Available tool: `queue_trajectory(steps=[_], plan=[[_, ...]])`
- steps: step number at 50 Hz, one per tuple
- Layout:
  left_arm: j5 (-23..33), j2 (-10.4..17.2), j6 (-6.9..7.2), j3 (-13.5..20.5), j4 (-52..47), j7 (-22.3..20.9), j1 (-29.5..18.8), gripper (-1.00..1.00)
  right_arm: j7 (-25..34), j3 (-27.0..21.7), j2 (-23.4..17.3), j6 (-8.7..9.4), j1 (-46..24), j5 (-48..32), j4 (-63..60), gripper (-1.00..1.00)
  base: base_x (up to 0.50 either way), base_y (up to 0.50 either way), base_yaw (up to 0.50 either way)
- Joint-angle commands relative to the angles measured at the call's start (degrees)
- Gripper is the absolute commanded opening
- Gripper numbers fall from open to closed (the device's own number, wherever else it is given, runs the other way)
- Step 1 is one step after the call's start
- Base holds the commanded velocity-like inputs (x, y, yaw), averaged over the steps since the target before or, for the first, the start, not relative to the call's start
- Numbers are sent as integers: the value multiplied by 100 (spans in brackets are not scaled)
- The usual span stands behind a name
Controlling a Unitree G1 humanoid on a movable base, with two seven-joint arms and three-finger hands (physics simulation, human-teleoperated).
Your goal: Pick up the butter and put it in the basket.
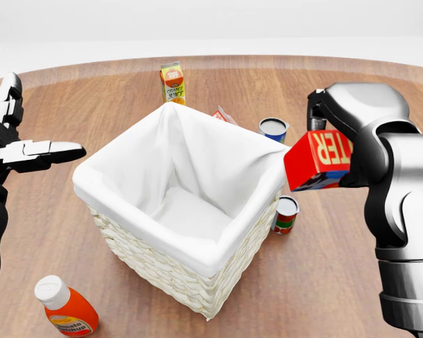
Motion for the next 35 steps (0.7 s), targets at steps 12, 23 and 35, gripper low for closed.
queue_trajectory(steps=[12, 23, 35], plan=[[-53, 35, 0, 20, 42, 13, -32, 100, -308, 39, 238, 0, -537, 401, -475, -100, 0, 0, 0], [-75, 47, 0, 29, 110, 10, -34, 100, -899, 226, 411, 0, -769, 905, -159, -100, 0, 0, 0], [-105, 68, 0, 60, 142, 36, 7, 100, -1359, 389, 704, 0, -849, 1204, -171, -100, 0, 0, 0]])
